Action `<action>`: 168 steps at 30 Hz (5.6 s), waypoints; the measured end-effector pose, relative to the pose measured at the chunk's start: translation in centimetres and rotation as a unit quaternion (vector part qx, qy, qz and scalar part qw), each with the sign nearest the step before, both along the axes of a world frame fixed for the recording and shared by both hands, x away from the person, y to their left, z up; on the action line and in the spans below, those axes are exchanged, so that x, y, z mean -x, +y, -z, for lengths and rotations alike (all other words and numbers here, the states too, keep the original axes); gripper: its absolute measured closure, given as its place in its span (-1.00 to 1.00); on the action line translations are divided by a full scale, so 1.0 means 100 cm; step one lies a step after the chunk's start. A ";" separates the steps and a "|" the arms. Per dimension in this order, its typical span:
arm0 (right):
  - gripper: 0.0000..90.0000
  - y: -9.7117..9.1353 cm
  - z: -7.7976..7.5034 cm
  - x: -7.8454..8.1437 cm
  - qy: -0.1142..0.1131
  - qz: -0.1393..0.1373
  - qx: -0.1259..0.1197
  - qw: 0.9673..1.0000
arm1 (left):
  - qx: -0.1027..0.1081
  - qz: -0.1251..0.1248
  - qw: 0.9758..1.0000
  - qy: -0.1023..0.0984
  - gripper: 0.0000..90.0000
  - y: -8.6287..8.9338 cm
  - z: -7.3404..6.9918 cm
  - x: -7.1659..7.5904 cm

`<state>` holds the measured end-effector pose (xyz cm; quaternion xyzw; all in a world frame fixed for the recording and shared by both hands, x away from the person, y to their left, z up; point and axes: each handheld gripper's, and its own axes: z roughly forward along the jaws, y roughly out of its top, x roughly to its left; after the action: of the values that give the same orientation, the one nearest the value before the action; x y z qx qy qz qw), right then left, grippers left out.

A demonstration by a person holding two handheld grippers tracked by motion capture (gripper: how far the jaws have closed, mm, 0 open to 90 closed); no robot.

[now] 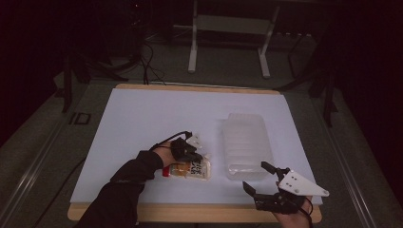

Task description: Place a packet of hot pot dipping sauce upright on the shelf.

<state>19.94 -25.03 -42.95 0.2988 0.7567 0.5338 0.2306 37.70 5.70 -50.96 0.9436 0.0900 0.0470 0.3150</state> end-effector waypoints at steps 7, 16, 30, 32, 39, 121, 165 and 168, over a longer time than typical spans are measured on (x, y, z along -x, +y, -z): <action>-0.68 -0.002 -0.001 0.000 0.000 0.001 -0.005 1.000 | 0.025 -0.017 0.999 -0.015 1.00 0.015 -0.020 0.002; -0.68 -0.001 -0.001 0.000 0.000 0.001 -0.005 1.000 | 0.044 -0.044 0.998 -0.033 1.00 0.032 -0.041 0.006; -0.65 -0.001 -0.002 0.000 -0.005 -0.004 -0.006 1.000 | 0.062 -0.071 0.994 -0.049 1.00 0.055 -0.071 0.019; -0.65 -0.001 -0.002 0.000 -0.001 -0.007 -0.011 1.000 | 0.066 -0.072 0.994 -0.055 1.00 0.057 -0.075 0.022; -0.65 -0.002 -0.002 -0.001 0.002 -0.006 -0.012 1.000 | 0.078 -0.074 0.993 -0.056 1.00 0.061 -0.086 0.027; 0.98 0.056 -0.079 -0.121 0.129 -0.292 0.122 0.940 | 0.336 -0.009 0.941 -0.024 1.00 0.043 -0.125 0.080; 0.99 0.016 -0.135 -0.164 0.045 -0.261 0.160 0.951 | 0.335 -0.131 0.932 -0.032 -0.86 0.095 -0.092 0.112; 0.99 0.006 -0.131 -0.169 0.044 -0.259 0.159 0.952 | 0.311 -0.172 0.934 -0.041 -1.00 0.105 -0.082 0.120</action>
<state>36.81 -24.46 -29.89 0.0755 0.8925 0.4344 0.0954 25.75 16.24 -42.79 0.7659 0.2483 0.1086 0.5831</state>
